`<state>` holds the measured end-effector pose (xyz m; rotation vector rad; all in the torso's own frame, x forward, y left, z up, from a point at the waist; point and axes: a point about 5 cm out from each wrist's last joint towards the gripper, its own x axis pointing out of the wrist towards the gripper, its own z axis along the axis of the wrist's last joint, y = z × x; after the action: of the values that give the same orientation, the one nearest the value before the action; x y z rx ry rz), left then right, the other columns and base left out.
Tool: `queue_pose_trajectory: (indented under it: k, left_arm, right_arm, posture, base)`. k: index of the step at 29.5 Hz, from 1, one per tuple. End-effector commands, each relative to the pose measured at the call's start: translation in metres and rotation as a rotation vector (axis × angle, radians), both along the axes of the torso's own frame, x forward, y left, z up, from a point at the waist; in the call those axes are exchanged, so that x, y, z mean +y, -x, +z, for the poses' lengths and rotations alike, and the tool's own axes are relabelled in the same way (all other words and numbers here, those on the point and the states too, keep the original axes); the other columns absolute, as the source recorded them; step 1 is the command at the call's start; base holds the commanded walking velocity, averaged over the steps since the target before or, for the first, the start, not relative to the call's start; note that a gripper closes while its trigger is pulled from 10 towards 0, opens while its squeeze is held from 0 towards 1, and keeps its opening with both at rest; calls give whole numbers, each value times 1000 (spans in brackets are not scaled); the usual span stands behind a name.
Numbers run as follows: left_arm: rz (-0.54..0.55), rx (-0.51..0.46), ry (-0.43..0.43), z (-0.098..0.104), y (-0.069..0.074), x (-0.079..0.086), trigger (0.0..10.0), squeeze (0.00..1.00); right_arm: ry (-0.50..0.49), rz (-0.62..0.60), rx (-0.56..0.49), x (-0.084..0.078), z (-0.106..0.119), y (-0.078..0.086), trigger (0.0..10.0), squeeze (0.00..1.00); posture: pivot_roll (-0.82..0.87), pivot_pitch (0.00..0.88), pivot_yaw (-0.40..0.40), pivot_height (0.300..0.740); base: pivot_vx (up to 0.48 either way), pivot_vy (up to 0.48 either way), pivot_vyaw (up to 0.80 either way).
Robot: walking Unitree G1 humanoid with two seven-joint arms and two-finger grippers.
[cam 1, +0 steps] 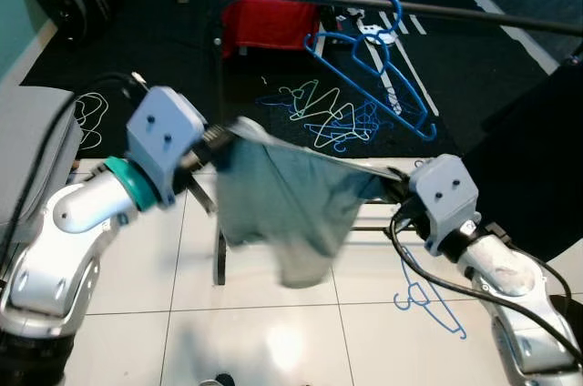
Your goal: Hang hanger
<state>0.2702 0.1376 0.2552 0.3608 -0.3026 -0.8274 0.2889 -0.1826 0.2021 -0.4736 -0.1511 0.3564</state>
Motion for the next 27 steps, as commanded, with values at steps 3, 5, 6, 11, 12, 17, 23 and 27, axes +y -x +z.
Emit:
queue_pose_trajectory:
  k: [3, 5, 6, 11, 12, 17, 23, 27]
  left_arm:
    - [-80, 54, -4, -11, 10, -13, 10000, 0]
    - [-86, 79, 20, -17, 12, -21, 10000, 0]
    - [-86, 79, 20, -17, 12, -21, 10000, 0]
    - [-30, 93, 31, -35, 8, -35, 10000, 1000]
    - [-30, 93, 31, -35, 8, -35, 10000, 1000]
    - [66, 103, -17, -51, -3, -35, 10000, 1000]
    - [86, 150, -132, -63, -4, -27, 10000, 1000]
    - [55, 179, -164, -64, 1, -20, 10000, 1000]
  right_arm:
    - [-10, -16, 26, 1, -6, -4, 0, 0]
    - [-6, 8, 30, 5, -7, -7, 0, 0]
    - [-6, 8, 30, 5, -7, -7, 0, 0]
    - [-8, 130, 52, 16, -4, -3, 0, 0]
    - [-8, 130, 52, 16, -4, -3, 0, 0]
    - [4, 151, 36, 11, 6, 1, 0, 0]
    - [-16, -5, -20, -16, 19, 0, 0, 0]
    - [-39, -69, -42, -25, 23, 0, 0, 0]
  posture:
    - [-34, 92, 48, 740]
    - [-32, 88, 44, 740]
    - [-32, 88, 44, 740]
    - [-37, 83, 35, 740]
    - [-37, 83, 35, 740]
    - [-44, 86, 41, 740]
    - [-53, 92, 54, 740]
    - [-50, 94, 59, 740]
  base:
    - [0, 0, 0]
    - [0, 0, 0]
    - [0, 0, 0]
    - [0, 0, 0]
    - [0, 0, 0]
    - [0, 0, 0]
    - [0, 0, 0]
    - [0, 0, 0]
